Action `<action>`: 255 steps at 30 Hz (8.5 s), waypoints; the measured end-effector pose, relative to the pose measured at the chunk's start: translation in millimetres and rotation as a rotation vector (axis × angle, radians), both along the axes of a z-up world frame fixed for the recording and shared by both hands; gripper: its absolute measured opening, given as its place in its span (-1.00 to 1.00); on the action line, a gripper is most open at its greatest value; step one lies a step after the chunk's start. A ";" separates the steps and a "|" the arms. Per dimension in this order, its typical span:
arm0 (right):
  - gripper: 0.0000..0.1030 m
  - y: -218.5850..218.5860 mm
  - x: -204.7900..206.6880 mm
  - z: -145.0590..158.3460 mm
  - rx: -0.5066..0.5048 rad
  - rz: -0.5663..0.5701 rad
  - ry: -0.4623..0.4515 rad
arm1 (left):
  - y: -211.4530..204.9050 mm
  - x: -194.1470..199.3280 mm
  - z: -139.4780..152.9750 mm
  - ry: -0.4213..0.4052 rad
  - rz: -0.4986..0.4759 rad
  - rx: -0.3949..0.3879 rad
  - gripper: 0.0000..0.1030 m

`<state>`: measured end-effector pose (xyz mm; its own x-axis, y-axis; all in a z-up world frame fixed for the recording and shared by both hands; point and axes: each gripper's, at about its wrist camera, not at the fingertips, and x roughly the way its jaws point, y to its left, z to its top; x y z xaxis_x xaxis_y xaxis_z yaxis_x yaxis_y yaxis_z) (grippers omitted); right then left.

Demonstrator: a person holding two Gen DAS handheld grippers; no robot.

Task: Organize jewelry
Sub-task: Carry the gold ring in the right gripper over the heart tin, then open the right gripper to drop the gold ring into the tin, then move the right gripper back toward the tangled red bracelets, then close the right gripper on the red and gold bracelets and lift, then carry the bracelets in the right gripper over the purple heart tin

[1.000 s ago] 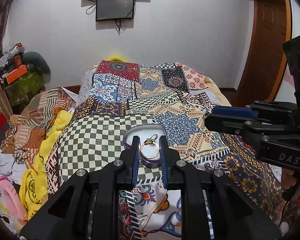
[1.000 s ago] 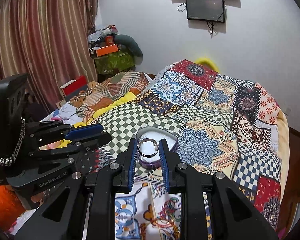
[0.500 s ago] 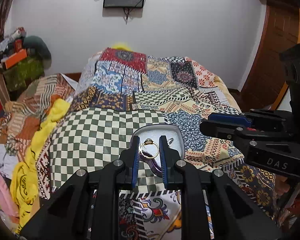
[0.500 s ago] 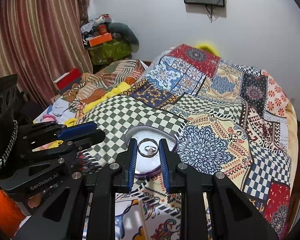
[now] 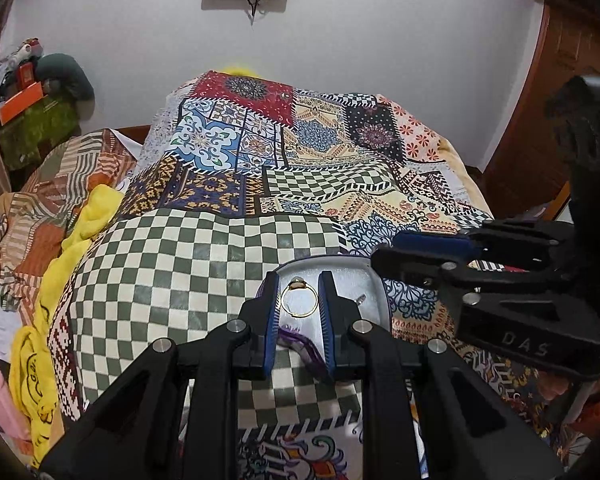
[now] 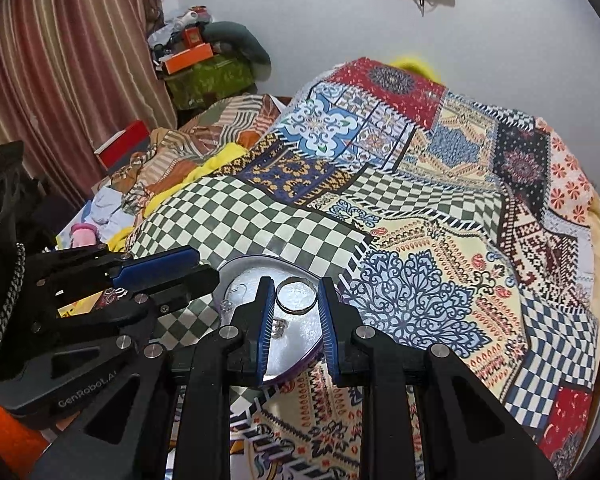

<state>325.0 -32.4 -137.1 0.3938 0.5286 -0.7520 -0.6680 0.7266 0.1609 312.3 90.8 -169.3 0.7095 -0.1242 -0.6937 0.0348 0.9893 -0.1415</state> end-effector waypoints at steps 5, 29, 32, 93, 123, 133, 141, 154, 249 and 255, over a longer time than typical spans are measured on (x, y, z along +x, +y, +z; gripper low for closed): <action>-0.61 1.7 10.9 -10.4 -0.010 0.001 0.039 | -0.2 13.2 -7.9 0.030 -0.002 -0.004 -0.66; -0.61 7.0 16.1 -21.7 -0.030 0.028 0.081 | 0.0 27.4 -18.2 0.089 -0.003 -0.026 -0.64; -0.60 6.3 14.0 -19.2 -0.029 0.028 0.086 | 1.0 25.6 -15.2 0.091 0.007 -0.026 -0.55; -0.53 -129.9 -131.4 13.5 0.001 -0.127 -0.079 | -93.1 -132.5 18.4 0.070 -0.094 0.034 -0.24; -0.81 -100.4 -123.3 -38.1 -0.057 -0.063 -0.039 | -93.6 -134.3 -23.4 0.136 -0.086 0.051 -0.24; -0.88 -110.6 -132.7 -24.9 -0.002 -0.064 -0.051 | -89.6 -136.2 -17.4 0.125 -0.067 0.042 -0.24; -0.88 -136.9 -137.6 -14.3 0.022 -0.115 -0.063 | -93.1 -135.0 -11.2 0.116 -0.076 0.032 -0.24; -0.88 -175.6 -121.9 -14.5 0.039 -0.234 -0.063 | -115.4 -113.7 -19.7 0.129 -0.128 0.017 -0.24; -0.88 -10.7 -21.7 12.2 0.048 0.011 -0.083 | 1.7 -14.5 25.4 -0.082 0.087 -0.010 -0.90; -0.88 -4.3 -9.7 -4.7 0.018 0.022 -0.016 | 4.3 1.6 10.8 -0.041 0.091 -0.016 -0.90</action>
